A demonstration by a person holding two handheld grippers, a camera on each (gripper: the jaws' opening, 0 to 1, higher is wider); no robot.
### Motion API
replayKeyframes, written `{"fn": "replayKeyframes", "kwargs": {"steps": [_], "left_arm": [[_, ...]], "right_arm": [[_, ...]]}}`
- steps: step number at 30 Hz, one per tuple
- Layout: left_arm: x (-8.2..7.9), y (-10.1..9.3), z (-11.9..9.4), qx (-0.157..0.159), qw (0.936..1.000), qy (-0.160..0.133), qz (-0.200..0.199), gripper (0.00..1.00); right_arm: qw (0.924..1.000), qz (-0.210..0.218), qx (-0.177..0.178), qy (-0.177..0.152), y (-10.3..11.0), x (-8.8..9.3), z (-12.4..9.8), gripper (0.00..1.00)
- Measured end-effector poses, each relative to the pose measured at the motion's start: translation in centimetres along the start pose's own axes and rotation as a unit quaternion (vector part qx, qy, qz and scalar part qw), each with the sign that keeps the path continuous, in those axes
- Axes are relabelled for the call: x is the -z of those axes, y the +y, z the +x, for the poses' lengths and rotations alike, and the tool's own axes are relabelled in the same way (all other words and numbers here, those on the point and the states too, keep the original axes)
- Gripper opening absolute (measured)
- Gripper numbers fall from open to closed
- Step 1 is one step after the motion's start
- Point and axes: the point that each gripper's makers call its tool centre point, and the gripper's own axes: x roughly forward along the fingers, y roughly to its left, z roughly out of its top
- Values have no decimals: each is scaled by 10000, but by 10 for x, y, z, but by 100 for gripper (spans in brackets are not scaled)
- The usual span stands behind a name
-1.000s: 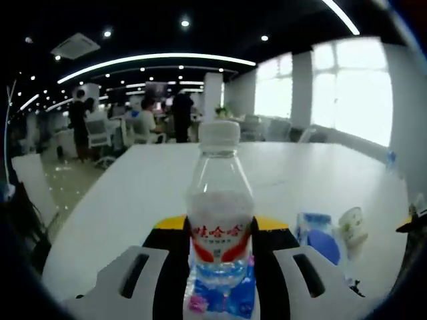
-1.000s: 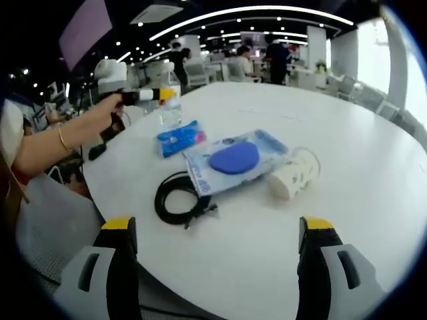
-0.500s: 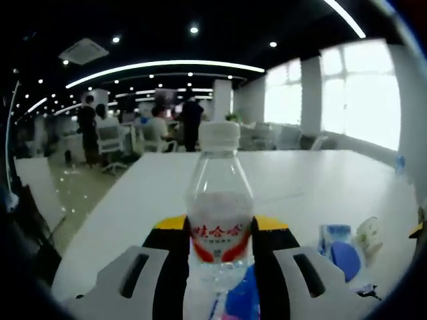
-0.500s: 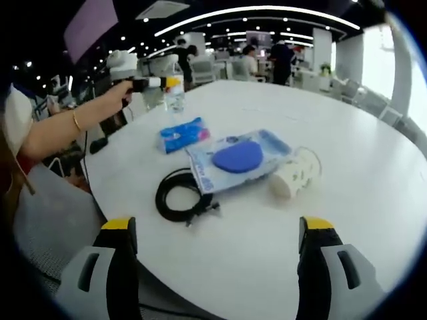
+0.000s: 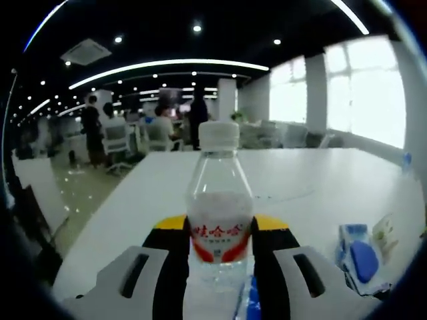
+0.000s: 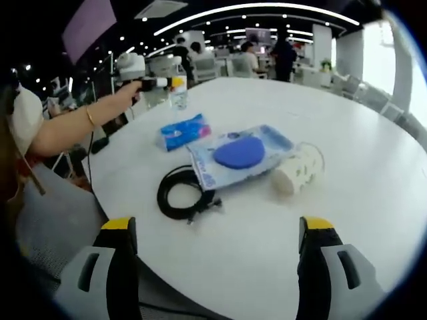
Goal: Arrange the tabletop items into an orderly group along one side of the table until the central work area is clear of visible clutter.
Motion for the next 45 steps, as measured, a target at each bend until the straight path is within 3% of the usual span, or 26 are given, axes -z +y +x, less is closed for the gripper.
{"fn": "replayKeyframes", "kwargs": {"steps": [7, 22, 30, 45], "left_arm": [[9, 7, 12, -14, 9999, 46, -146, 33], [23, 31, 33, -203, 9998, 7, -56, 33], [35, 35, 30, -355, 9993, 56, -26, 33], [41, 31, 15, -416, 9991, 88, -74, 34]], "right_arm": [[9999, 10, -12, 104, 0, 5, 2, 100], [9991, 16, 3, 425, -2, 19, 5, 100], [9988, 136, -69, 472, -1, 22, 6, 99], [9990, 69, -28, 439, -2, 20, 5, 99]]}}
